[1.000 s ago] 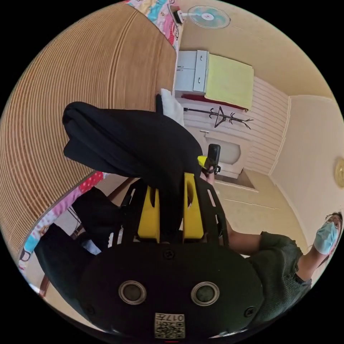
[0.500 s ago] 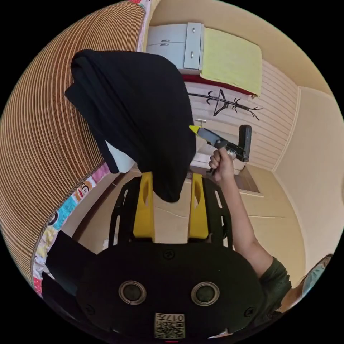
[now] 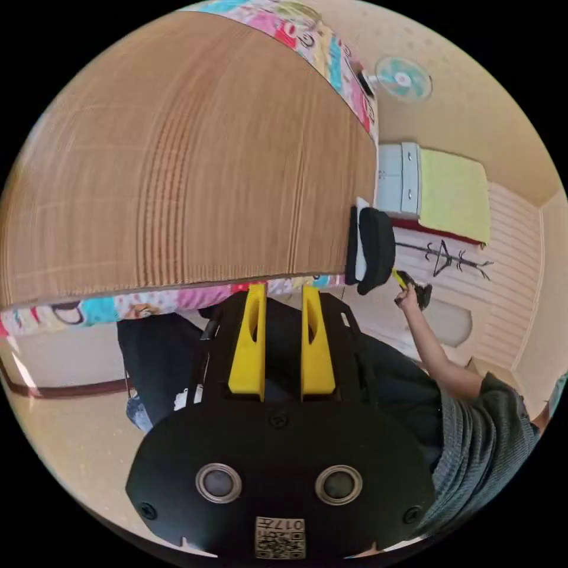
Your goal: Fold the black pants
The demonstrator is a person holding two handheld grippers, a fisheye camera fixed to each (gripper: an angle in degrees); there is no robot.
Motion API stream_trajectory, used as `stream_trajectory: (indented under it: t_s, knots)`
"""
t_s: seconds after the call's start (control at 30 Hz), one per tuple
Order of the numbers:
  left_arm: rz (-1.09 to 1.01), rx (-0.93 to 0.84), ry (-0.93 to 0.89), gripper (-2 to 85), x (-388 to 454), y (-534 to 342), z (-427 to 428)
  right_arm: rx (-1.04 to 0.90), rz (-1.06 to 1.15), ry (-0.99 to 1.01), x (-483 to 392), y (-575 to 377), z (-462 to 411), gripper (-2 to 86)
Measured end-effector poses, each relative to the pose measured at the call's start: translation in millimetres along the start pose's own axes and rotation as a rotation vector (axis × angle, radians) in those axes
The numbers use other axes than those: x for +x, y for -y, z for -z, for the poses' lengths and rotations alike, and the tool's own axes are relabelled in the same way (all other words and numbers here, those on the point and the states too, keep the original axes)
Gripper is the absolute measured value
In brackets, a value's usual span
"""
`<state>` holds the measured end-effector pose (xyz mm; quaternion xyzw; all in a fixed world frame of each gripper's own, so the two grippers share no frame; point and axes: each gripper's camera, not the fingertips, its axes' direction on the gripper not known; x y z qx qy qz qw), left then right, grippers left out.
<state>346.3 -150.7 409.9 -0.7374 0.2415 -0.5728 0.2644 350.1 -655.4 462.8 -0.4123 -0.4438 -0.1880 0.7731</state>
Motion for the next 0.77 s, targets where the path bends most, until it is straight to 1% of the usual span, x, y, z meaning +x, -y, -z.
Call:
stream_trajectory:
  t_s: [0.03, 0.07, 0.1, 0.17, 0.23, 0.27, 0.33, 0.37, 0.43, 0.53, 0.67, 0.73, 0.77]
  knots:
    - [0.069, 0.107, 0.014, 9.0, -21.2, -27.5, 32.5, 0.02, -0.016, 0.104, -0.6, -29.9, -1.9, 0.3]
    - [0.136, 0.212, 0.033, 8.7, -39.1, -56.2, 60.6, 0.014, -0.024, 0.153, -1.4, -44.8, -6.1, 0.3]
    - [0.167, 0.261, 0.043, 8.5, -47.1, -70.4, 72.5, -0.026, -0.044, 0.23, -4.7, -74.4, -20.2, 0.3]
    - [0.273, 0.419, 0.053, 7.0, -77.0, -122.3, 106.0, -0.146, -0.068, 0.307, -17.1, -118.7, -53.5, 0.3]
    - [0.321, 0.519, 0.033, 5.1, -98.2, -155.3, 123.3, -0.299, -0.05, 0.371, -50.3, -174.4, -100.3, 0.3]
    - [0.35, 0.572, 0.025, 3.9, -111.2, -172.5, 134.9, -0.334, -0.037, 0.385, -61.4, -186.4, -111.1, 0.3]
    - [0.367, 0.622, 0.062, 2.9, -125.4, -188.8, 155.7, -0.481, 0.037, 0.456, -114.4, -225.2, -151.5, 0.3]
    - [0.361, 0.636, 0.118, 2.9, -132.2, -193.9, 172.3, -0.515, 0.063, 0.481, -129.1, -232.6, -160.2, 0.4]
    - [0.351, 0.647, 0.223, 5.1, -140.4, -196.3, 199.2, -0.602, 0.194, 0.591, -189.2, -256.6, -181.8, 0.3]
    - [0.276, 0.645, 0.368, 8.8, -153.5, -191.6, 241.9, -0.632, 0.337, 0.654, -250.9, -282.0, -186.6, 0.3]
    - [0.225, 0.565, 0.629, 13.3, -171.3, -174.8, 280.6, -0.646, 0.381, 0.689, -285.2, -312.1, -182.4, 0.4]
    - [0.173, 0.526, 0.692, 13.8, -180.3, -164.9, 285.8, -0.635, 0.372, 0.728, -284.9, -328.9, -176.1, 0.4]
    - [0.147, 0.457, 0.714, 14.6, -190.9, -154.8, 282.4, -0.631, 0.364, 0.733, -282.1, -332.6, -174.5, 0.4]
